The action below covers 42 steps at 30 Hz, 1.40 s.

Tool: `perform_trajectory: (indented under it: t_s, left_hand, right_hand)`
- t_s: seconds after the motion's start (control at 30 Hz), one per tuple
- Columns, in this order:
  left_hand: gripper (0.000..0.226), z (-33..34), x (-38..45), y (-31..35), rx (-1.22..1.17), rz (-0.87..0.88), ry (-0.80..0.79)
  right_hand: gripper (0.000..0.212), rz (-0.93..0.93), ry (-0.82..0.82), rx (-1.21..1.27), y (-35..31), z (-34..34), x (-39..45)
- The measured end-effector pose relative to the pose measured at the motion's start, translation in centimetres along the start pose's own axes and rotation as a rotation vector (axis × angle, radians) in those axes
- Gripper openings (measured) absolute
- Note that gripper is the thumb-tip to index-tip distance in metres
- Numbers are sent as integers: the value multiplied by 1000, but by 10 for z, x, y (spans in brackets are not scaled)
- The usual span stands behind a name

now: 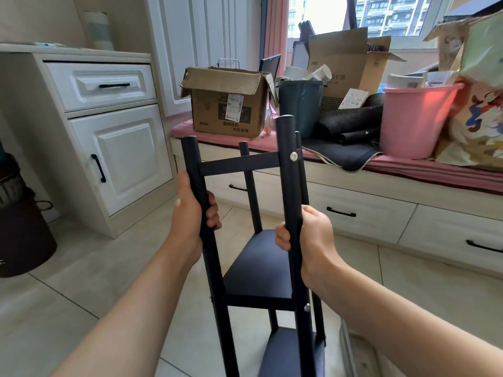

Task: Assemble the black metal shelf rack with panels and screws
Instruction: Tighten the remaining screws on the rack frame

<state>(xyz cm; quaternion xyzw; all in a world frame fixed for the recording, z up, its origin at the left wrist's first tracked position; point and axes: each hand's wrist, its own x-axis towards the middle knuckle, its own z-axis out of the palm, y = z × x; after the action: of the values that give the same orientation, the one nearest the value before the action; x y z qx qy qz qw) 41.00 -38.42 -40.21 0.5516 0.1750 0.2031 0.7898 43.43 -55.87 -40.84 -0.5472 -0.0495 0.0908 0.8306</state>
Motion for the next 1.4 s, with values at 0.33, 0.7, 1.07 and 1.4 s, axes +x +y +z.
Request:
perform_trajectory:
  t_s: [0.33,0.7,1.07,1.4]
  left_hand:
    - [67,16,-23,8,-15,30,-217]
    - [60,43,-37,1,-44,11,-298]
    - [61,43,-37,4,-7,9,-293]
    - [55,40,-38,8,-8,17,-245]
  right_hand:
    - [30,-98,149,-23,-2,-24,29]
    - [24,-222,287,-92,-2,-46,51]
    - [21,-639,330,-467,-33,-60,40]
    - [11,-725,-88,-692,-19,-23,6]
